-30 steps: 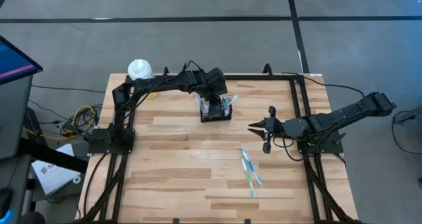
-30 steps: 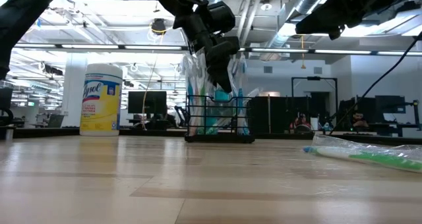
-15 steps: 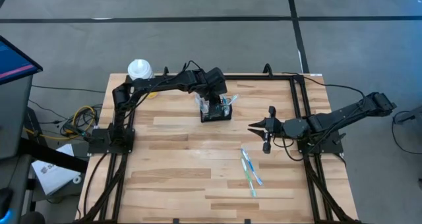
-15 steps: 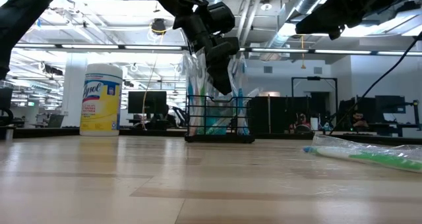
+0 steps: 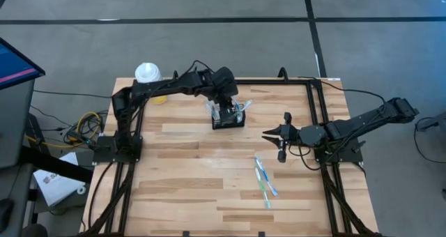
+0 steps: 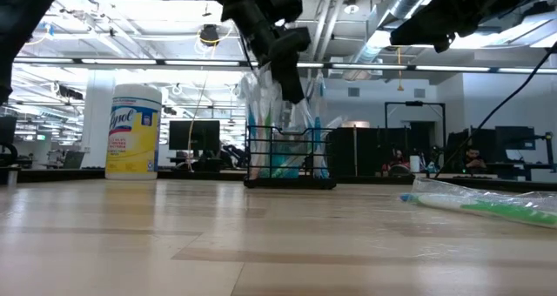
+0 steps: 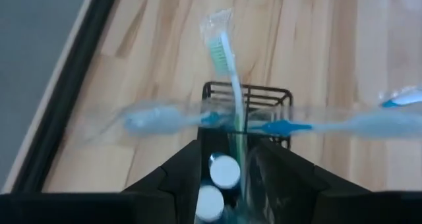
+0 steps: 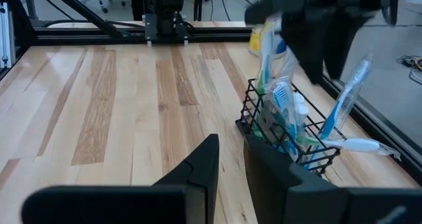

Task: Pick & Place toothbrushing station
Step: Put the blue toothbrush into the black mesh organizer

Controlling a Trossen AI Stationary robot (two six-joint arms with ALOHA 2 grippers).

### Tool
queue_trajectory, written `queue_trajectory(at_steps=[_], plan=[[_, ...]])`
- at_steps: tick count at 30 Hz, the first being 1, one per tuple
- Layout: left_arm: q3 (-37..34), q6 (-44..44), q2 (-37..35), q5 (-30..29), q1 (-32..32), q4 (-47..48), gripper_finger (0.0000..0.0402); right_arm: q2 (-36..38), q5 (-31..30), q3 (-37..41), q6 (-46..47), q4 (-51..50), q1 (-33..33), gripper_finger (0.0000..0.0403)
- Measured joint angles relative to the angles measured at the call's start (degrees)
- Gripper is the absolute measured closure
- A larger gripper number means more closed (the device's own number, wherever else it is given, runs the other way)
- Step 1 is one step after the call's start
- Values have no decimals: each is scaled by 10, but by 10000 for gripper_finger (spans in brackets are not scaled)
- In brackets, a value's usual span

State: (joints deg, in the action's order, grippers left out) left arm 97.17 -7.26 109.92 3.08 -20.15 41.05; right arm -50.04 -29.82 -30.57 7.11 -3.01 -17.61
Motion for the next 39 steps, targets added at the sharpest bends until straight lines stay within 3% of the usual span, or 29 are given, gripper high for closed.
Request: queue_trajectory(at_steps=[9, 21, 31, 39], plan=[[-32, 4, -77, 8, 23, 0, 264, 0, 0, 0, 0, 0, 0, 340], [-214, 47, -241, 8, 81, -31, 279, -2, 0, 0, 18, 2, 0, 340], [-344, 93, -370, -3, 160, -118, 279, -74, 4, 0, 69, 18, 0, 340], [-411, 108, -395, -31, 219, -199, 280, -137, 127, -3, 124, 11, 0, 340]])
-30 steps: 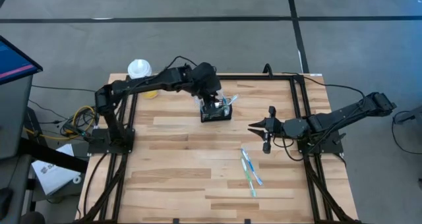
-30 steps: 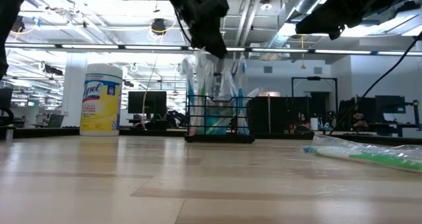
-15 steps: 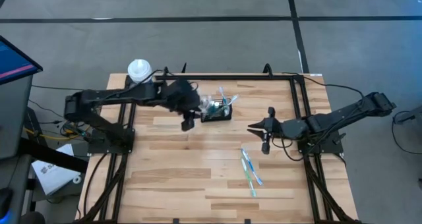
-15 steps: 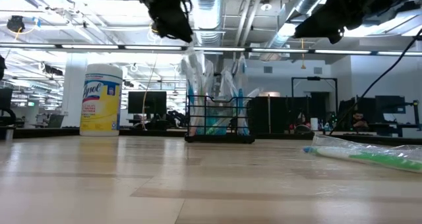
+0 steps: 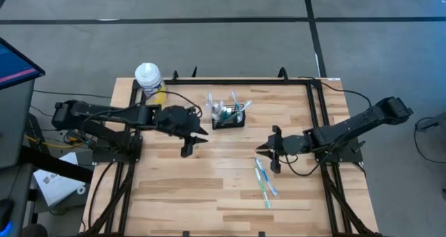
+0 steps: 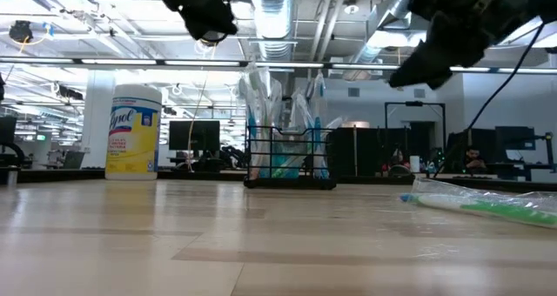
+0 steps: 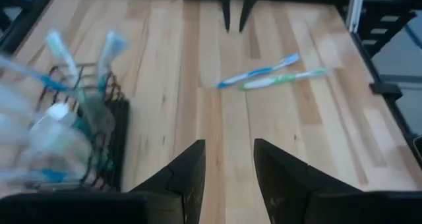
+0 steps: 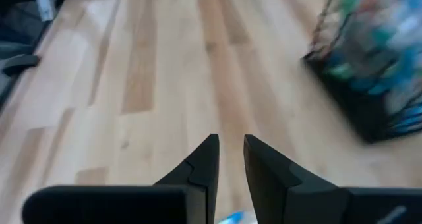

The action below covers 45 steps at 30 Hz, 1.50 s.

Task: Pick & Place toothbrushing station
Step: Put the blue toothbrush into the black mesh organizer

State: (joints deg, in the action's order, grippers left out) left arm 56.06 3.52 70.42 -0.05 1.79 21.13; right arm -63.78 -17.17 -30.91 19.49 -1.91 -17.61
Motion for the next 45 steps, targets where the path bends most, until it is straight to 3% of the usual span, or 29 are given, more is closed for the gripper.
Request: queue_trajectory(at_steps=[8, 14, 23, 29, 37, 45], plan=[[-40, 0, 15, -26, 49, -53, 279, -20, 88, -11, 140, -65, -20, 340], [-46, 0, 14, -33, 69, -62, 279, -53, 157, -11, 284, -108, -69, 340], [-44, -2, 33, -34, 73, -99, 279, -119, 193, -11, 450, -112, -148, 340], [-46, -1, 58, -34, 73, -101, 279, -137, 188, -11, 499, -84, -169, 340], [-46, -2, 111, -34, 86, -123, 279, -165, 186, -10, 510, -76, -165, 340], [-45, -2, 120, -32, 91, -128, 279, -203, 187, -10, 497, -42, -153, 340]])
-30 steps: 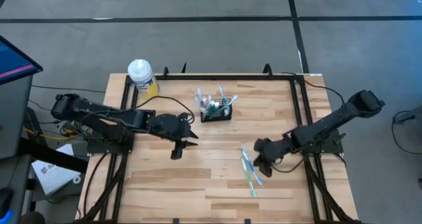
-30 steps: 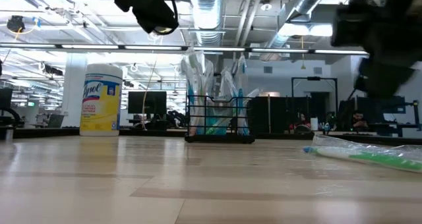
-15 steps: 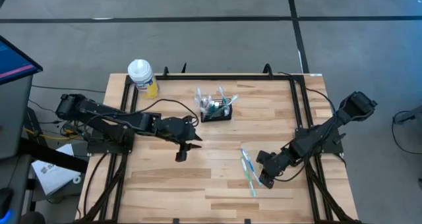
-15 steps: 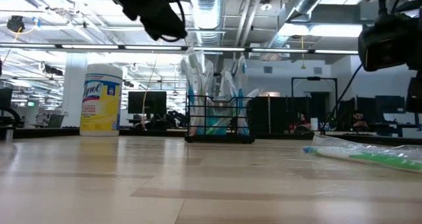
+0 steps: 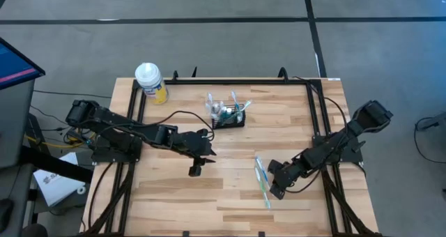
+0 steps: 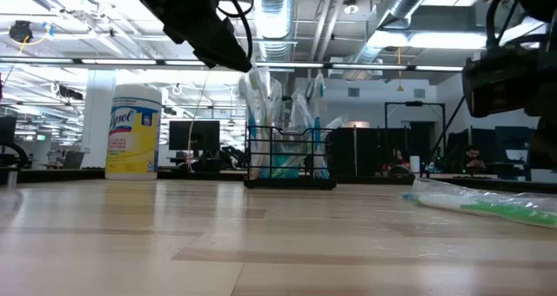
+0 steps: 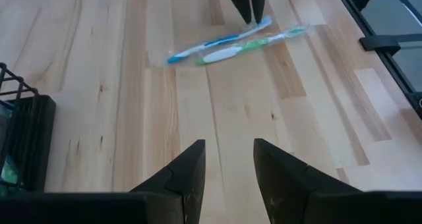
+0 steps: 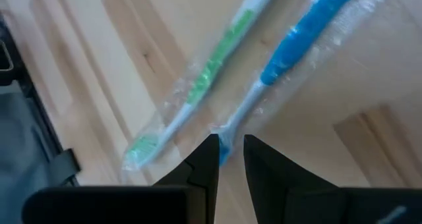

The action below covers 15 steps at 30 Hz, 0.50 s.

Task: Pick & Place toothbrushing station
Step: Put the blue toothbrush into the black mesh organizer

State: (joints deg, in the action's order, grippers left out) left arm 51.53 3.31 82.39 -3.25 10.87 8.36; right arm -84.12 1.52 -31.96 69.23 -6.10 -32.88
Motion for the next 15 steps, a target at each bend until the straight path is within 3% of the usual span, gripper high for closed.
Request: queue_trajectory(at_steps=[15], plan=[[0, 0, 0, -3, 0, -13, 279, -10, 15, 0, -2, 23, 24, 340]])
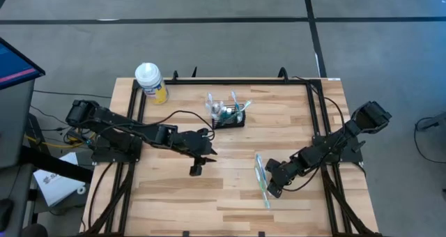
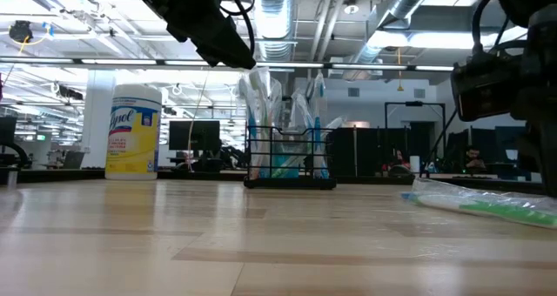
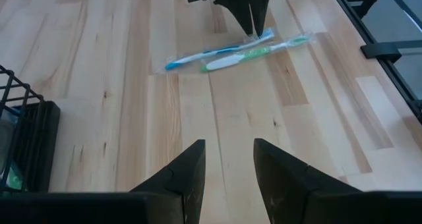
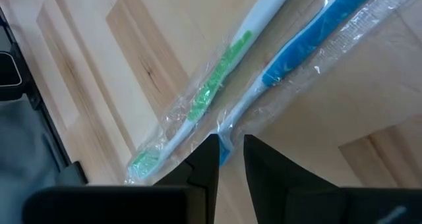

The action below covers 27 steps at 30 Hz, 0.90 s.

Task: Pick & Place toothbrushing station
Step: Put the blue toothbrush into the black mesh organizer

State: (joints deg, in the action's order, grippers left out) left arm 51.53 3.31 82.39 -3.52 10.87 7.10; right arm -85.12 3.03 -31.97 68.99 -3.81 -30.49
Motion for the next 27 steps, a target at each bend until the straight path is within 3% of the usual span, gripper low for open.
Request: queue_trajectory(at_steps=[5, 9, 17, 27], plan=[[0, 0, 0, 0, 0, -2, 279, -3, -1, 0, -22, 2, 4, 349], [0, 0, 0, 0, 0, -5, 279, -4, -1, 0, -49, 0, 3, 394], [0, 0, 0, 1, 0, -11, 279, 1, 2, -5, -63, -8, 3, 402], [0, 0, 0, 3, 1, -27, 279, 1, -13, -121, -168, -117, 13, 403]])
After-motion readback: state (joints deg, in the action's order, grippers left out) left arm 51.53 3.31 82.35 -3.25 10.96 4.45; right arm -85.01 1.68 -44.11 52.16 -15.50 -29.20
